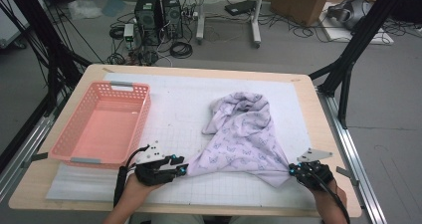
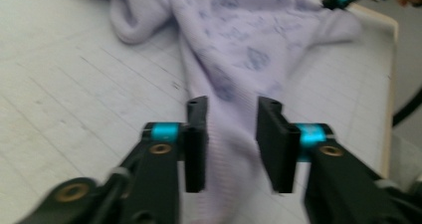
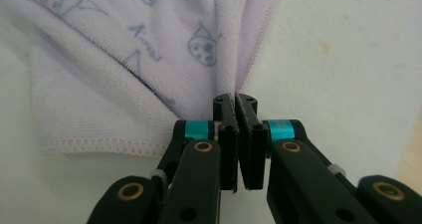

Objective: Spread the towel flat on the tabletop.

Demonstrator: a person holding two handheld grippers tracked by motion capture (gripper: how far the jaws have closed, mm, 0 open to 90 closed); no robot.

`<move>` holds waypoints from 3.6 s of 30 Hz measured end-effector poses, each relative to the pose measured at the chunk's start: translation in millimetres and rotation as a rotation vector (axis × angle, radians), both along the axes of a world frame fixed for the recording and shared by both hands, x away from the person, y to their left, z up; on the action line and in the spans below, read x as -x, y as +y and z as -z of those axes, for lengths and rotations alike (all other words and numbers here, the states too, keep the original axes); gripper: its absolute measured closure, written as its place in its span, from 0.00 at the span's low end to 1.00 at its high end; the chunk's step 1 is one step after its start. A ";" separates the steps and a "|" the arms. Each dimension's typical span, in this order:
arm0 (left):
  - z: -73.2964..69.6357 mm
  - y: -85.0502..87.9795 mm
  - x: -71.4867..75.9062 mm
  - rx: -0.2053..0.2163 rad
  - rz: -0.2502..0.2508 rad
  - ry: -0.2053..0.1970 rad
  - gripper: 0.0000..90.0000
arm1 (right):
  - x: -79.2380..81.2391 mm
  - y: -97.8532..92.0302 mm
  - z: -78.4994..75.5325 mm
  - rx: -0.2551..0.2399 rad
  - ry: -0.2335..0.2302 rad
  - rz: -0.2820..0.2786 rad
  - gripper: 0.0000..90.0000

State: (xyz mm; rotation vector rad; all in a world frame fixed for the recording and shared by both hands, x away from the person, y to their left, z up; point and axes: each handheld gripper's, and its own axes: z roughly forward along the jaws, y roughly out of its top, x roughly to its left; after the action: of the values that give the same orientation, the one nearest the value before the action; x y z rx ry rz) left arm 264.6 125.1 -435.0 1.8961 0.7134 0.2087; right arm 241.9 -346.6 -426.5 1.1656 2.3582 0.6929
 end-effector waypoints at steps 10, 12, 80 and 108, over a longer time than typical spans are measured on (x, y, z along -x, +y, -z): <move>-5.2 -20.1 -55.0 0.064 -0.066 -0.019 0.52 | -9.5 0.7 -13.5 -0.194 -0.127 0.035 0.65; -5.1 -28.6 -67.9 0.066 -0.074 -0.013 0.53 | -17.1 3.4 -12.1 -0.203 -0.137 0.043 0.64; 4.9 -47.9 -71.2 -0.069 -0.039 0.031 0.59 | -8.6 64.0 -3.2 -0.242 0.074 -0.249 0.93; -0.9 -33.7 -109.1 -0.039 -0.182 0.015 0.49 | -168.5 54.4 -27.6 -0.236 -0.133 -0.054 0.73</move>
State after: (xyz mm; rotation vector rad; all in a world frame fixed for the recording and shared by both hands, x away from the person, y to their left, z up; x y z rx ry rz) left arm 373.7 91.5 -434.1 1.8717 0.8983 0.3259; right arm 410.3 -292.1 -398.9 1.1145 2.2489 1.0583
